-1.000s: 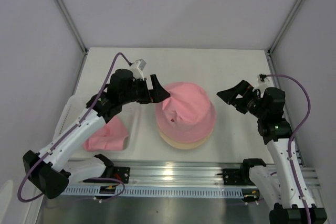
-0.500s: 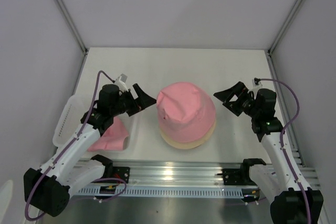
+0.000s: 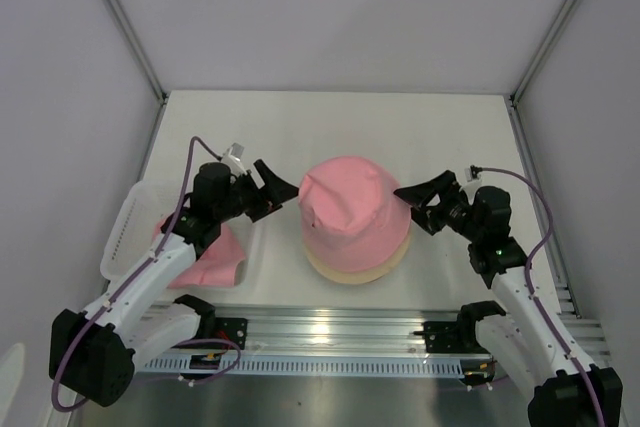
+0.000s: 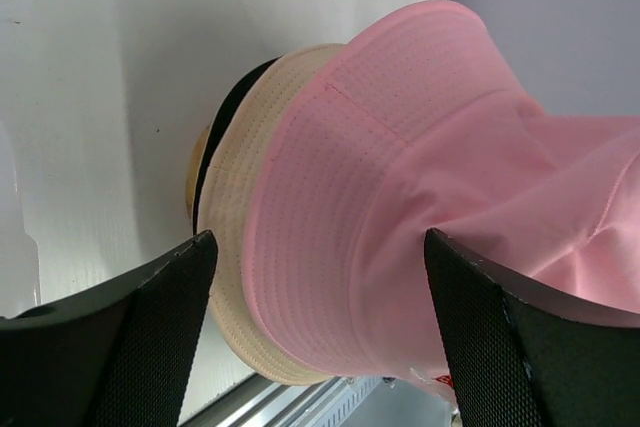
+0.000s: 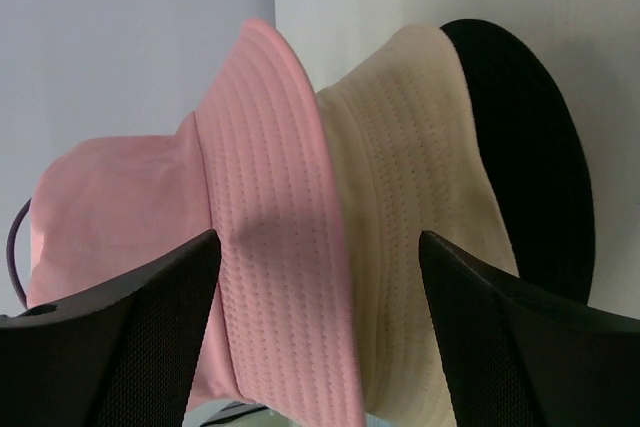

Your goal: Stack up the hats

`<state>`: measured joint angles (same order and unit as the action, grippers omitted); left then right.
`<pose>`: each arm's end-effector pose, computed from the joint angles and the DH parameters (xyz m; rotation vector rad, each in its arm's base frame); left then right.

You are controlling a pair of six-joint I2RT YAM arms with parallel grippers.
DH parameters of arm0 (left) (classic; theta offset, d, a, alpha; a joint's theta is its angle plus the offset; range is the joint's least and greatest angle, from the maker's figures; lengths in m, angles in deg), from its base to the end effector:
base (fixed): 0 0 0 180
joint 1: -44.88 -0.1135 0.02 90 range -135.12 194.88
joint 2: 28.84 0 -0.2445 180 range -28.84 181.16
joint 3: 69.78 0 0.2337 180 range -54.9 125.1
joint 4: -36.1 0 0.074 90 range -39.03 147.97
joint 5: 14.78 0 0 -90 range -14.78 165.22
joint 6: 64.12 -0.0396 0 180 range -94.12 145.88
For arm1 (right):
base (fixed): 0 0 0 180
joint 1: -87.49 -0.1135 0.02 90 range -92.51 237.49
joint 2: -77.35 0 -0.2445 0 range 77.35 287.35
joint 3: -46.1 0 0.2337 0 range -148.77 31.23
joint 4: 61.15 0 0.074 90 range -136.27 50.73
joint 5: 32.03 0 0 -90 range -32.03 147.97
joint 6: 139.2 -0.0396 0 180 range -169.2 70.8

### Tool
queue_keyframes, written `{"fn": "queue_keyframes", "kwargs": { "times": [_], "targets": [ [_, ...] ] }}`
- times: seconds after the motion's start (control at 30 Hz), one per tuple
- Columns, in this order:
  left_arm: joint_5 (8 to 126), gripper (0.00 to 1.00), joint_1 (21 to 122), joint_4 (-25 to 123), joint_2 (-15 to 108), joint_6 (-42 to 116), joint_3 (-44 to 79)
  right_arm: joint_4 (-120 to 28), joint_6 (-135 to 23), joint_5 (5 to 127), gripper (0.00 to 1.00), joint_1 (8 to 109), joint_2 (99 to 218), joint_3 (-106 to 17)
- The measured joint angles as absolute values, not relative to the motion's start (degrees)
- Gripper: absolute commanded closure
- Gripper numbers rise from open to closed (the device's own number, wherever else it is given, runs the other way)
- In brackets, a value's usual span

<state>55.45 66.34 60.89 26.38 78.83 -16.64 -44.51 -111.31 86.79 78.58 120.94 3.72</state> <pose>0.1936 -0.0905 0.2555 -0.3709 2.1851 -1.1245 0.1749 0.0467 0.2438 0.5692 1.9855 1.2838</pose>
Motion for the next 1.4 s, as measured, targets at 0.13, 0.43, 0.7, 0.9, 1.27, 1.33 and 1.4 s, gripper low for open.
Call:
{"fn": "queue_keyframes", "kwargs": {
  "times": [0.13, 0.43, 0.7, 0.9, 1.27, 1.33, 1.4],
  "targets": [
    [55.27, 0.14, 66.34, 59.79, 27.43, 78.98, -16.64, -45.34, -112.66, 86.37, 0.32, 76.77, 121.38, 3.72],
    [55.56, 0.14, 66.34, 59.12, 28.7, 79.22, -16.51, -45.14, -113.34, 85.41, 1.0, 75.83, 122.32, 3.68],
    [55.18, 0.21, 65.68, 56.71, 32.78, 81.65, -16.58, -46.37, -110.67, 85.47, 1.0, 75.65, 126.49, 4.09],
    [50.51, 0.31, 62.82, 50.24, 32.89, 82.63, -17.67, -48.31, -108.42, 86.02, 1.0, 75.65, 127.72, 4.44],
    [44.98, 0.21, 62.73, 45.32, 36.04, 80.82, -19.44, -50.06, -106.54, 85.96, 1.0, 75.57, 127.72, 4.88],
    [44.69, 0.21, 62.69, 45.39, 37.44, 80.1, -19.57, -50.46, -106.02, 86.02, 1.0, 75.54, 127.93, 4.88],
    [44.12, 0.23, 62.69, 45.0, 39.06, 79.2, -19.57, -51.24, -105.82, 86.24, 1.0, 75.54, 128.74, 4.88]
  ]
}}
